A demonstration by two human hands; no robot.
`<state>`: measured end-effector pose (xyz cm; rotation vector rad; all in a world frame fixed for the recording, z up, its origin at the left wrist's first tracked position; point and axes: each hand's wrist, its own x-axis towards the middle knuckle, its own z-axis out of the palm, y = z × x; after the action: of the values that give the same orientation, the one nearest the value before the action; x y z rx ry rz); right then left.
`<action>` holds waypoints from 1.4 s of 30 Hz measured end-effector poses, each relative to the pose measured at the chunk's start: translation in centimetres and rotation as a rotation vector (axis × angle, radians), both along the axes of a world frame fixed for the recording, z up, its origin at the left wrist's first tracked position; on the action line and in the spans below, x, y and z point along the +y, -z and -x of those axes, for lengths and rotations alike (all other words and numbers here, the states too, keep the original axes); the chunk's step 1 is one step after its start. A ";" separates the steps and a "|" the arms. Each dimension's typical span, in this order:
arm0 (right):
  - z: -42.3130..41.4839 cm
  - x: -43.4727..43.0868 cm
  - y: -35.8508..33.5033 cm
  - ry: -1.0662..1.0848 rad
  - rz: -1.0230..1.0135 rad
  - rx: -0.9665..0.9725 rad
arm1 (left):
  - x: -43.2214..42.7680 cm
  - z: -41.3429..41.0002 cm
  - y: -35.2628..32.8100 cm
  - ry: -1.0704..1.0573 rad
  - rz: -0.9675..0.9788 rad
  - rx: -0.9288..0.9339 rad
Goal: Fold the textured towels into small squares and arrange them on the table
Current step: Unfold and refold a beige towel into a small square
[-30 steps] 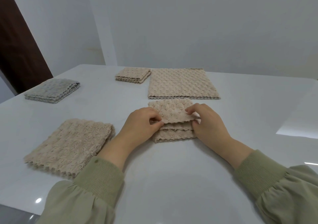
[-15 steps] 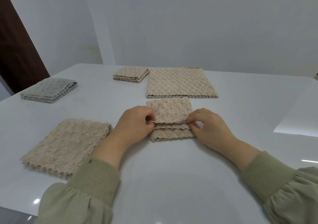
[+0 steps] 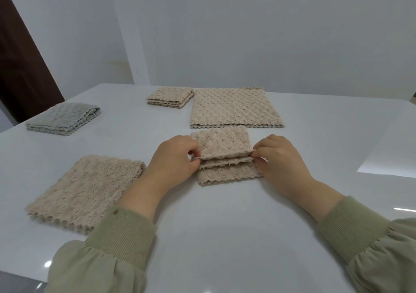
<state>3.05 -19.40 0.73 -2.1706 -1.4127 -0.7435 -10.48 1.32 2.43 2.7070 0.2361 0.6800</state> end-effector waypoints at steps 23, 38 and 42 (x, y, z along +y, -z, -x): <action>0.3 -0.1 0.4 0.119 -0.023 0.063 | 0.1 -0.2 0.6 0.154 -0.090 0.099; -0.1 0.5 0.1 0.056 0.037 -0.082 | -0.4 -0.7 0.8 0.148 -0.102 -0.137; -0.9 -0.1 -0.2 0.125 -0.052 -0.174 | -0.6 -0.3 0.3 0.144 -0.107 -0.225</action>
<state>3.96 -19.53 0.97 -2.2145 -1.3332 -1.0252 -10.17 0.76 2.13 2.6836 -0.0512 0.9691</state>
